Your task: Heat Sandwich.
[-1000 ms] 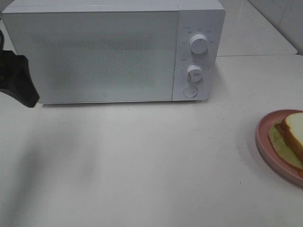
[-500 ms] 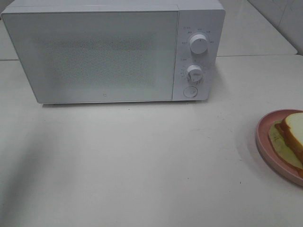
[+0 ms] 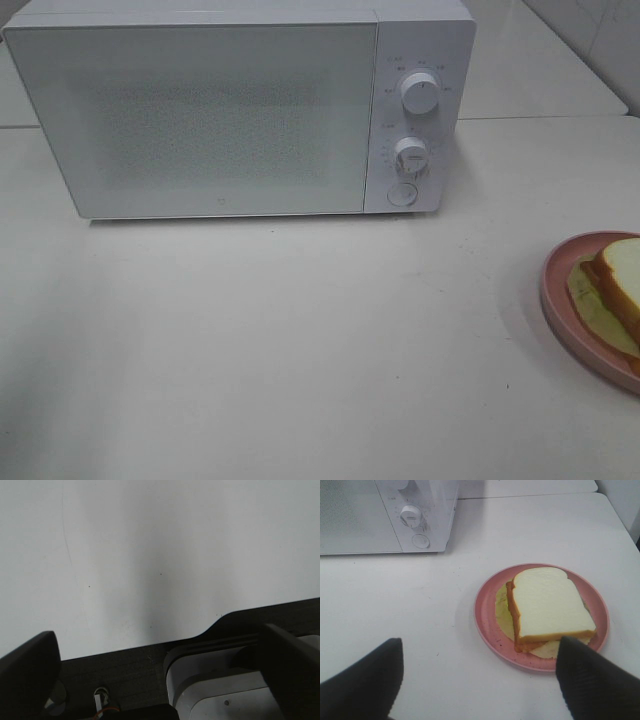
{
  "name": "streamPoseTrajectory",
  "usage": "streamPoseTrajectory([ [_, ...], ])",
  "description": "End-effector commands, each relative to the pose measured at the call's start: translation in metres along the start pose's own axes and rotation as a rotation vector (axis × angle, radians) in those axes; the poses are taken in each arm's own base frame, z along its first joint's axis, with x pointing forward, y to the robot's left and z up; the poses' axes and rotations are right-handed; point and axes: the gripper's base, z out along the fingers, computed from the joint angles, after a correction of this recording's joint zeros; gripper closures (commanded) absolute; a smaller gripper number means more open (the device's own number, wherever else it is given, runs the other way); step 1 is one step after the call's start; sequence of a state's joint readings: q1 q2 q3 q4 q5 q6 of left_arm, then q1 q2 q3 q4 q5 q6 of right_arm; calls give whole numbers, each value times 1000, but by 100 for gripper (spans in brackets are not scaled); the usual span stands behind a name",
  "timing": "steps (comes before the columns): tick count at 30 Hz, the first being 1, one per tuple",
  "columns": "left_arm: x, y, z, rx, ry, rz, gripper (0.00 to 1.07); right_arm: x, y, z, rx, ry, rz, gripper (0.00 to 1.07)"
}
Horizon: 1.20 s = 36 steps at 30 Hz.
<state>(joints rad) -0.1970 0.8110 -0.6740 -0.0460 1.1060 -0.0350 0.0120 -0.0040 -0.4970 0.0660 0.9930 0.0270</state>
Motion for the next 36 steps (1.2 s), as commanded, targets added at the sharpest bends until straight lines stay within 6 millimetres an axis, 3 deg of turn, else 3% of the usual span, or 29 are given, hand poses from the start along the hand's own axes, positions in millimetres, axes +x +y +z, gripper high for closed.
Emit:
streamPoseTrajectory([
  [1,19,1,-5,8,-57,-12,6,2,0,-3,6,-29,-2,31],
  [11,64,3,-17,21,-271,-4,6,2,0,-3,6,-29,-2,31],
  [20,88,3,-37,33,-473,6,6,2,0,-3,6,-29,-2,31],
  [36,104,3,-46,38,-590,-1,6,2,0,-3,6,-29,-1,31],
])
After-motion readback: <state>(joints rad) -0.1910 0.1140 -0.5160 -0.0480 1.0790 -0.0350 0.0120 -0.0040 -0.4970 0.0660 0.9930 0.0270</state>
